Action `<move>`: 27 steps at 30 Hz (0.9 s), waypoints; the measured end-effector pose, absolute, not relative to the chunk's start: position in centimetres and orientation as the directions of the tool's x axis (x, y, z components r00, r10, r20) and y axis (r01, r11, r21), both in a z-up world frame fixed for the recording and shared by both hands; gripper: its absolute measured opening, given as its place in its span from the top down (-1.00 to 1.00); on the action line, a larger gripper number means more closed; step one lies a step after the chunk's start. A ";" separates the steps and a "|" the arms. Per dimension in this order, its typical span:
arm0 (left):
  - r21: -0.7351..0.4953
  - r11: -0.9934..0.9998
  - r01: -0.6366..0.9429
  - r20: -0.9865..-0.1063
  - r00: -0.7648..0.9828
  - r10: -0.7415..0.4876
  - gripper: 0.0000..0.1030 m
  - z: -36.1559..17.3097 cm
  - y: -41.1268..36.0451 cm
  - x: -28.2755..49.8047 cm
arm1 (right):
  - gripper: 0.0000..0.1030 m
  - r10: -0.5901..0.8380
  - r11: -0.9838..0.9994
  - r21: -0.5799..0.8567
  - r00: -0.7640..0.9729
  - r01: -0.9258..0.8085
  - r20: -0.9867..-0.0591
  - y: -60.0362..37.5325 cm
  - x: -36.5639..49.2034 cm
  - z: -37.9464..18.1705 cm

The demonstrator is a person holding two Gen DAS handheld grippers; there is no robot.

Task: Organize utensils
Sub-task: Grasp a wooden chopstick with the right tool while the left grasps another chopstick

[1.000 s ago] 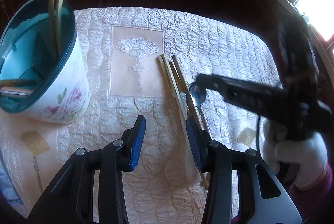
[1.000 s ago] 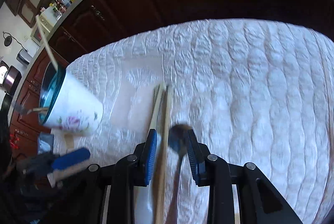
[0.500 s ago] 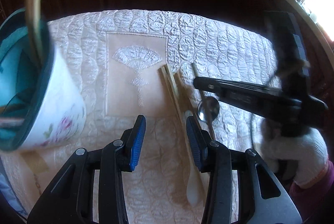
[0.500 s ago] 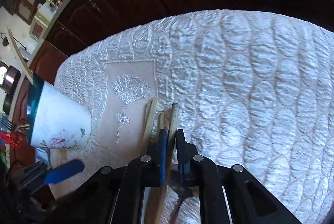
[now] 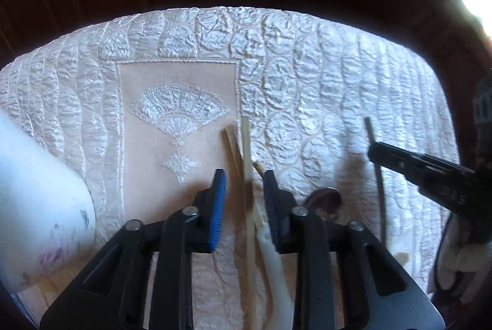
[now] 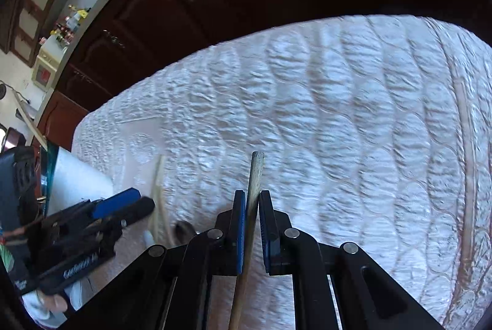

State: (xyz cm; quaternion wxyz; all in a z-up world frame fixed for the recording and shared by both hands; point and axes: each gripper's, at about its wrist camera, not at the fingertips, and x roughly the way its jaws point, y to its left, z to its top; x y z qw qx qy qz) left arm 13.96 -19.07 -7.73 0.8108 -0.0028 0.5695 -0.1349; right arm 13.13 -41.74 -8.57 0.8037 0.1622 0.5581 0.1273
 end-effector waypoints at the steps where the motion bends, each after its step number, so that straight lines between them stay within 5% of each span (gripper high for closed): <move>1: -0.153 0.965 0.214 -0.924 0.314 -0.216 0.77 -8.0 -19.1 14.1 | 0.84 0.387 0.914 0.404 0.343 -0.021 -0.856 -41.8 13.0 -8.8; 15: -0.173 0.966 0.190 -0.926 0.304 -0.225 0.90 -8.1 -16.4 13.6 | 0.82 0.360 0.928 0.372 0.305 -0.020 -0.882 -40.2 15.1 -10.3; 23: -0.134 0.977 0.169 -0.929 0.322 -0.183 0.70 -8.9 -17.6 15.1 | 0.82 0.337 0.938 0.346 0.303 -0.027 -0.891 -38.9 16.7 -10.0; 27: -0.137 0.973 0.184 -0.927 0.322 -0.191 0.90 -8.6 -18.6 15.6 | 0.83 0.333 0.940 0.338 0.314 -0.041 -0.889 -38.6 17.0 -10.1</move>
